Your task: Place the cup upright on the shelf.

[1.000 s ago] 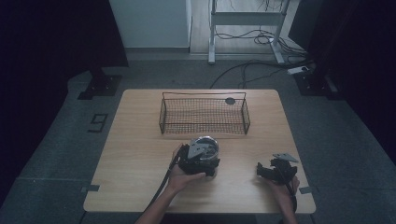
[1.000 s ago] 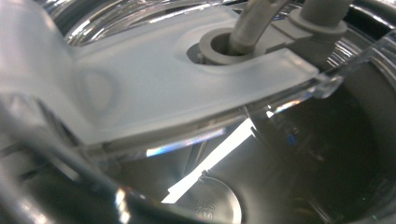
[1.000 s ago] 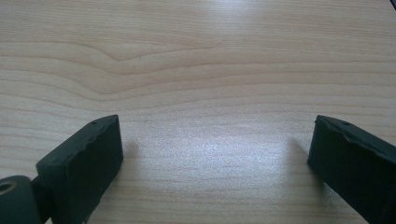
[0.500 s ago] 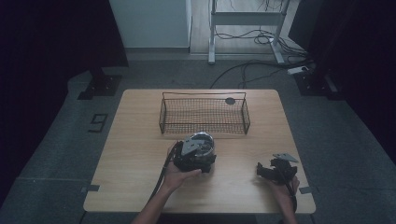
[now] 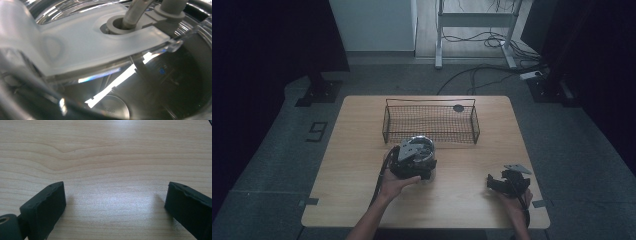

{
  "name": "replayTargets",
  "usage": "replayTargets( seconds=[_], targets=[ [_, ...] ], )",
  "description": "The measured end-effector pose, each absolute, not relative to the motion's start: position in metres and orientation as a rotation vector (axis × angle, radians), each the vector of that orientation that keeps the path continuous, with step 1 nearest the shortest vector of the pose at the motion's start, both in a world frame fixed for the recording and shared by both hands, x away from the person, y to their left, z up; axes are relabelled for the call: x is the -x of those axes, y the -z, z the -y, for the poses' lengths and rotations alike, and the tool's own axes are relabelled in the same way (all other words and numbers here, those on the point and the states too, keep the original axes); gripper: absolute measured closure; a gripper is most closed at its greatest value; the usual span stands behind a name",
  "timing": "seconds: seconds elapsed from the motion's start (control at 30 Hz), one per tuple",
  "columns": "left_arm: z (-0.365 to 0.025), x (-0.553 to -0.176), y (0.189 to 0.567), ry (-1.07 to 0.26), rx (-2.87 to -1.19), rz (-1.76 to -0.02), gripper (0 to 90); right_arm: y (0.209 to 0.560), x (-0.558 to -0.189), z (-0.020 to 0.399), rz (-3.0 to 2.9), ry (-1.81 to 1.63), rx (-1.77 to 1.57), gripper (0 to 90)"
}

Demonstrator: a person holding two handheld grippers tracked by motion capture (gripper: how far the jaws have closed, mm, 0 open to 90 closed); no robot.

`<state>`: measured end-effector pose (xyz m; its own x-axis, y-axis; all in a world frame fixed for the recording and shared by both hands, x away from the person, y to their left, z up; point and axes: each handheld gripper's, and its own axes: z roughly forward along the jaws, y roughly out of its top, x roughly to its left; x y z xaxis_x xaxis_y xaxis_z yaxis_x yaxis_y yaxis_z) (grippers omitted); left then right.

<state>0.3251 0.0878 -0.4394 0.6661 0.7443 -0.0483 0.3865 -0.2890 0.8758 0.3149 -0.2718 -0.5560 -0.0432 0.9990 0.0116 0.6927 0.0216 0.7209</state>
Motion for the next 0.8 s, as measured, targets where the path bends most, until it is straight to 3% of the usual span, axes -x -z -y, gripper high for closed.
replayTargets(
  seconds=[0.8],
  targets=[
    [-0.111, -0.339, 0.42, -0.52, -1.878, -0.935, 4.3, 0.556, -0.315, 0.272, -1.784, -0.773, -1.723, 3.4]
  ],
)
